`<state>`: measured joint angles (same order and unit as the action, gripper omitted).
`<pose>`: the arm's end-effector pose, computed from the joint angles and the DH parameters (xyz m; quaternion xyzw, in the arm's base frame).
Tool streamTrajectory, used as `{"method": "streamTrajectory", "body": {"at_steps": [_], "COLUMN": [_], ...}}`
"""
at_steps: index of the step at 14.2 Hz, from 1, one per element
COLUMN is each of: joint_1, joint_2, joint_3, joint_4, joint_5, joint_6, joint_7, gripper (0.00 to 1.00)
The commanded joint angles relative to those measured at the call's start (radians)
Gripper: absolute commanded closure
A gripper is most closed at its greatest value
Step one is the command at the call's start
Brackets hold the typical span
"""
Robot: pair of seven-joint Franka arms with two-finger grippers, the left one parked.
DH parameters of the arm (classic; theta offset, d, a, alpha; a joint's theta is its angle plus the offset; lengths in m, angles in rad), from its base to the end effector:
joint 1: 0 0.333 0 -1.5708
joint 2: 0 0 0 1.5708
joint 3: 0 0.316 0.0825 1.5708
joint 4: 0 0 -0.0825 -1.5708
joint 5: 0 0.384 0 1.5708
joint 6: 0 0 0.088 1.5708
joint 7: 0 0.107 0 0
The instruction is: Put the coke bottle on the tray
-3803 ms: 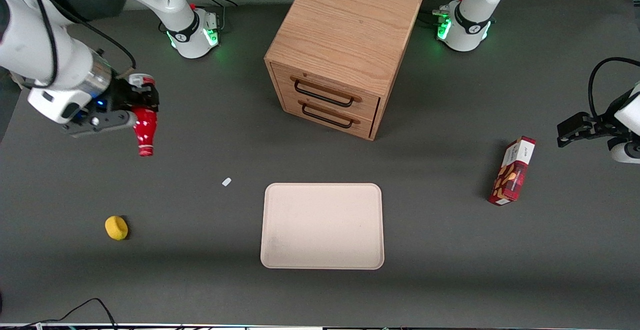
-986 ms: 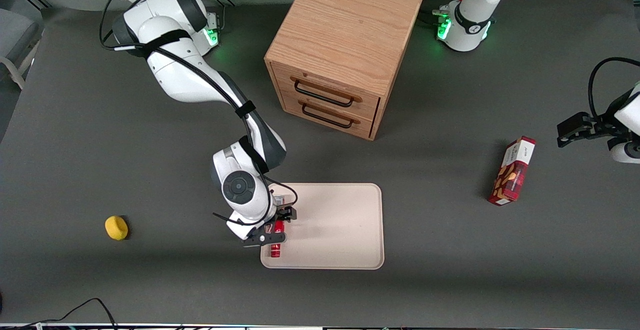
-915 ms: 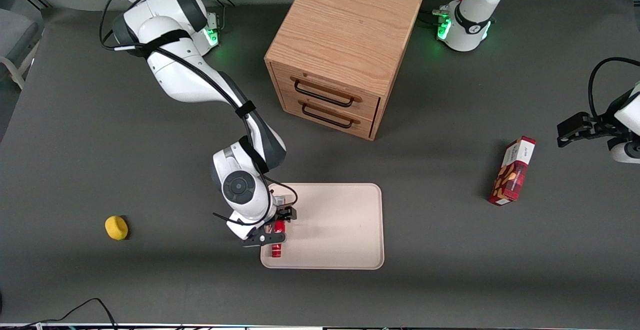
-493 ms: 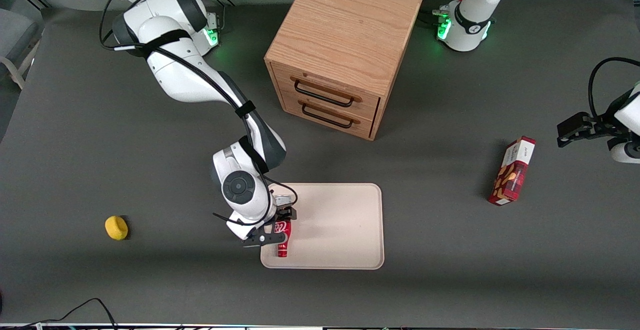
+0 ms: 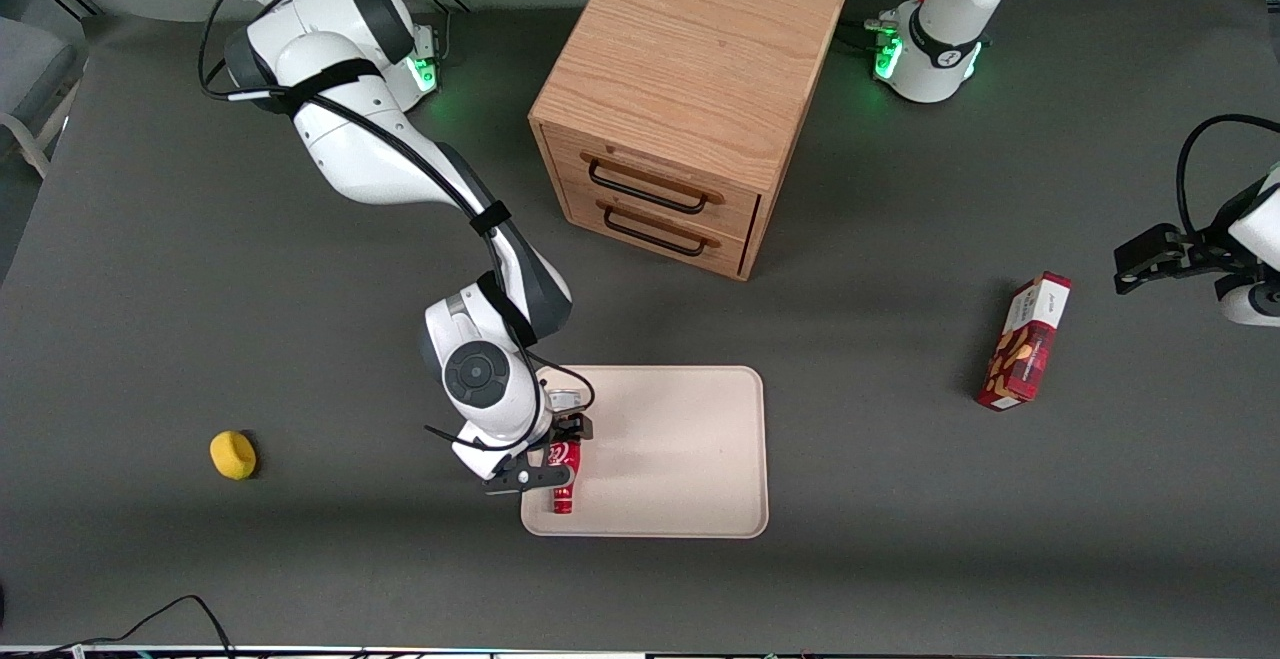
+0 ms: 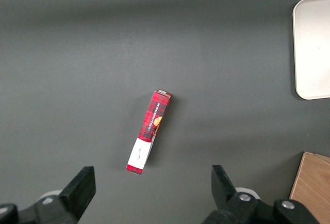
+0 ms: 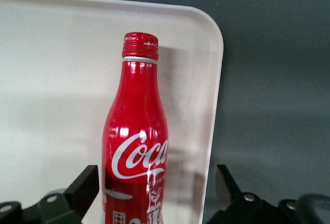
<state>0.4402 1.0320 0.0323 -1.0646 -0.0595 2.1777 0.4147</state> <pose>0.7026 0.3468 0.2037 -0.9984 -0.0364 -0.0418 0.0070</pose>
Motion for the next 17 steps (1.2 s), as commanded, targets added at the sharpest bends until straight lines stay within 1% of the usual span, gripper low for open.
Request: {"method": "streamTrajectory", "body": {"at_steps": [1, 4, 6, 8, 10, 12, 13, 15, 17], "joint_1": [0.005, 0.0, -0.003, -0.024, -0.055, -0.131, -0.176, -0.222, -0.247], "joint_2": [-0.001, -0.026, -0.07, -0.15, -0.28, -0.418, -0.481, -0.62, -0.783], "joint_3": [-0.006, -0.006, -0.003, 0.007, 0.029, 0.089, 0.119, 0.129, 0.092], "joint_4": [0.015, 0.012, 0.011, -0.026, -0.142, -0.294, -0.355, -0.492, -0.643], "joint_5": [-0.011, -0.01, 0.001, 0.003, 0.004, 0.004, 0.004, 0.013, 0.082], "joint_6": [-0.013, -0.028, -0.105, -0.217, -0.283, -0.294, -0.296, -0.315, -0.315], "joint_7": [-0.013, -0.014, -0.014, -0.016, -0.02, -0.025, -0.045, -0.135, -0.203], "gripper": [0.0, 0.0, 0.0, 0.0, 0.0, 0.0, 0.0, 0.0, 0.0]}}
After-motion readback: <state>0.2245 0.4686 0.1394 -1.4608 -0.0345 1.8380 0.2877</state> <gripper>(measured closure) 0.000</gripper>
